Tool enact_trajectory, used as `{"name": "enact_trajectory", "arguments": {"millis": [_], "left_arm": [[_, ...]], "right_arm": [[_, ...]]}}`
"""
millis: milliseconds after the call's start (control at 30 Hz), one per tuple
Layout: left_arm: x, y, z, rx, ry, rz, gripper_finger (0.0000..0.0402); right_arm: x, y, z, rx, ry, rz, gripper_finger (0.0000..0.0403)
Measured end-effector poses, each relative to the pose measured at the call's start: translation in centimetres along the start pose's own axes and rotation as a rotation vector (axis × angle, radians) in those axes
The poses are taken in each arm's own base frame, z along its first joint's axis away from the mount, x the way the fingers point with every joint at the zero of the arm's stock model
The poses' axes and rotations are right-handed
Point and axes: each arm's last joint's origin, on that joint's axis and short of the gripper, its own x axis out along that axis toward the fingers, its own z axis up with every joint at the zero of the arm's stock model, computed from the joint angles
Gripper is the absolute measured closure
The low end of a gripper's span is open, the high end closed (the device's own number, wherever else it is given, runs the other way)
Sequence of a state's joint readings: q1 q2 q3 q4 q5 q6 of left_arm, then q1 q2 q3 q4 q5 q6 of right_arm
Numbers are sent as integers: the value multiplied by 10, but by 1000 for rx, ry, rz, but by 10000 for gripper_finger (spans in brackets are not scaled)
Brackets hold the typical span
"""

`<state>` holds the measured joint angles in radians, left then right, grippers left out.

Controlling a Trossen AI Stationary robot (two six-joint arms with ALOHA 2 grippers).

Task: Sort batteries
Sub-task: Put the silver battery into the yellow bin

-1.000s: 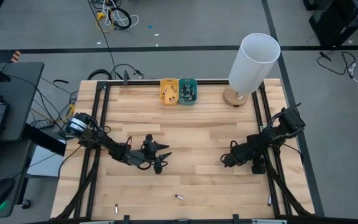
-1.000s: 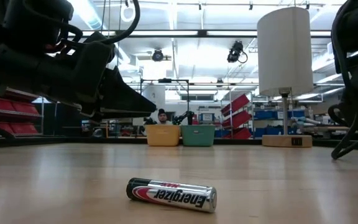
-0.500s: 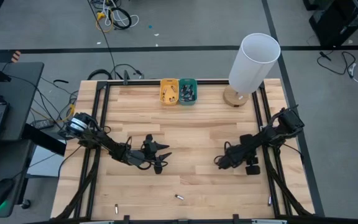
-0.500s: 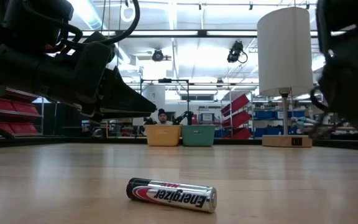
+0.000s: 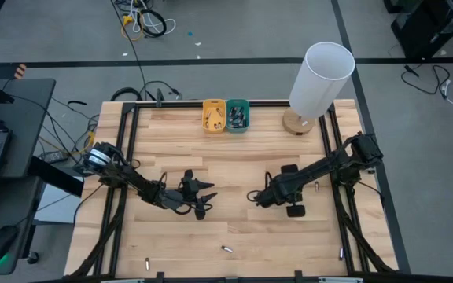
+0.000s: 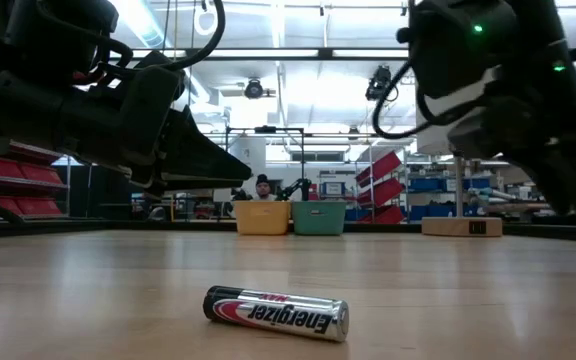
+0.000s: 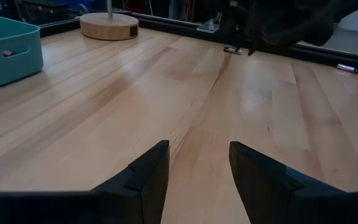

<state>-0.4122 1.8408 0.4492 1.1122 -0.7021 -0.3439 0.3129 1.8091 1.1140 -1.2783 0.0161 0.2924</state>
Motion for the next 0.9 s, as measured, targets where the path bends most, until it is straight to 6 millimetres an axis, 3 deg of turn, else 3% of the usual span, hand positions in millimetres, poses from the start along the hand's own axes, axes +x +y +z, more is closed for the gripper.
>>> {"name": "enact_trajectory", "arguments": {"millis": [167, 333, 567, 733, 900], "left_arm": [[0, -1, 0, -3, 10, -27, 218], [0, -2, -1, -4, 20, -50, 218], [-2, -4, -3, 12, 35, -57, 218], [-2, -3, -4, 26, 46, -53, 218], [0, 0, -3, 43, 40, -41, 218]], "right_arm": [[-5, -17, -3, 234, 26, -32, 308], [-4, -30, -23, 441, 75, -75, 280], [38, -37, -59, 651, 154, 57, 232], [62, -41, -66, 707, 67, 221, 208], [69, -48, -70, 745, 22, 293, 198]]}}
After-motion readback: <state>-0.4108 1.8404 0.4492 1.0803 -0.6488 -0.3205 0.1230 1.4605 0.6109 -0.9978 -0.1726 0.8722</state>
